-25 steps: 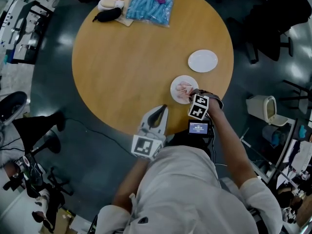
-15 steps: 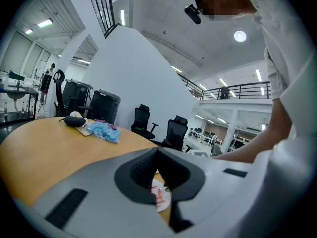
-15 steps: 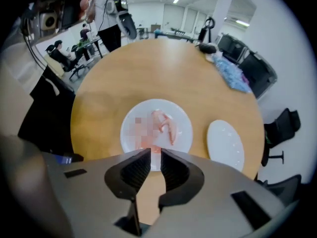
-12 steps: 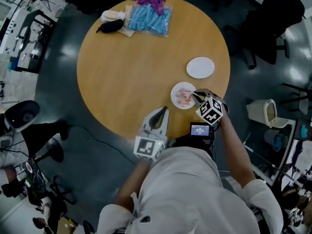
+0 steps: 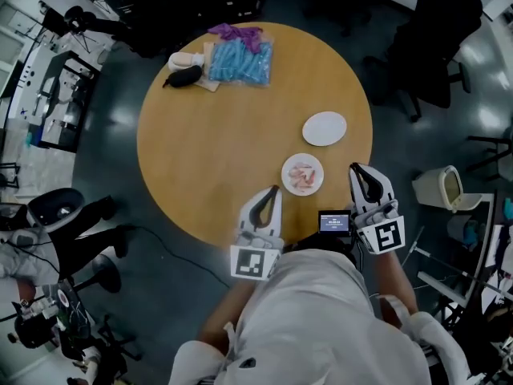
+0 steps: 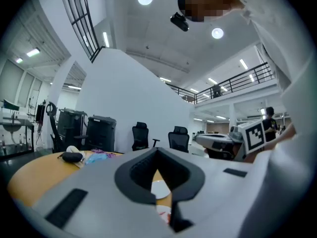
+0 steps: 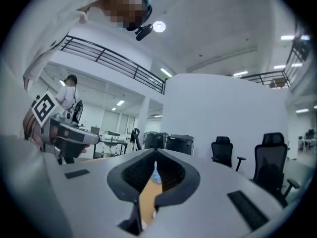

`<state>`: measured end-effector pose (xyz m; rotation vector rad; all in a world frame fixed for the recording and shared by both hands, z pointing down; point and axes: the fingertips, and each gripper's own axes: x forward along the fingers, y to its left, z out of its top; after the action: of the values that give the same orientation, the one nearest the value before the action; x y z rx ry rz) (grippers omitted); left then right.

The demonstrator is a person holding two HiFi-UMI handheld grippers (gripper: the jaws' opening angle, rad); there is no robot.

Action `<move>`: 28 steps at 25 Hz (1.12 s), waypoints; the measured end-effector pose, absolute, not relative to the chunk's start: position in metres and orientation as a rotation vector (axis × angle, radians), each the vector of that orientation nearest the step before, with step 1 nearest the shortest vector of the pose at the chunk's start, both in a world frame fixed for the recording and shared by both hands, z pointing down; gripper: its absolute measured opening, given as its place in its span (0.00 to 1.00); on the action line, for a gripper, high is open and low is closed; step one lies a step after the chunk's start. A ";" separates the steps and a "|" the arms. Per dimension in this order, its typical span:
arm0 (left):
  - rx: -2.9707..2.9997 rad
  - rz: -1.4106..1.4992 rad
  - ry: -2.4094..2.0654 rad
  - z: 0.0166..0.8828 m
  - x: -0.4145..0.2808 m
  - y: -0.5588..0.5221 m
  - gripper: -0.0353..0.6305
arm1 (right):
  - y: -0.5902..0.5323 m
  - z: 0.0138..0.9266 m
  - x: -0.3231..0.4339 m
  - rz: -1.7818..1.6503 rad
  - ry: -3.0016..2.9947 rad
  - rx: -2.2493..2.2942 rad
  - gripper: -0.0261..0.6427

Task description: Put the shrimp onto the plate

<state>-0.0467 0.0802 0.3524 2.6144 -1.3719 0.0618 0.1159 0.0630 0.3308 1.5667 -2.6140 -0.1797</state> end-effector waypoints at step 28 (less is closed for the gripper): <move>2.585 0.182 -1.406 0.394 -0.014 0.080 0.06 | 0.065 0.398 0.143 0.140 -2.599 1.648 0.06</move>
<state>-0.0143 0.0802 0.3941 2.5848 -1.4063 0.1820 0.1434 0.0646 0.3979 1.6476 -2.5992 0.1403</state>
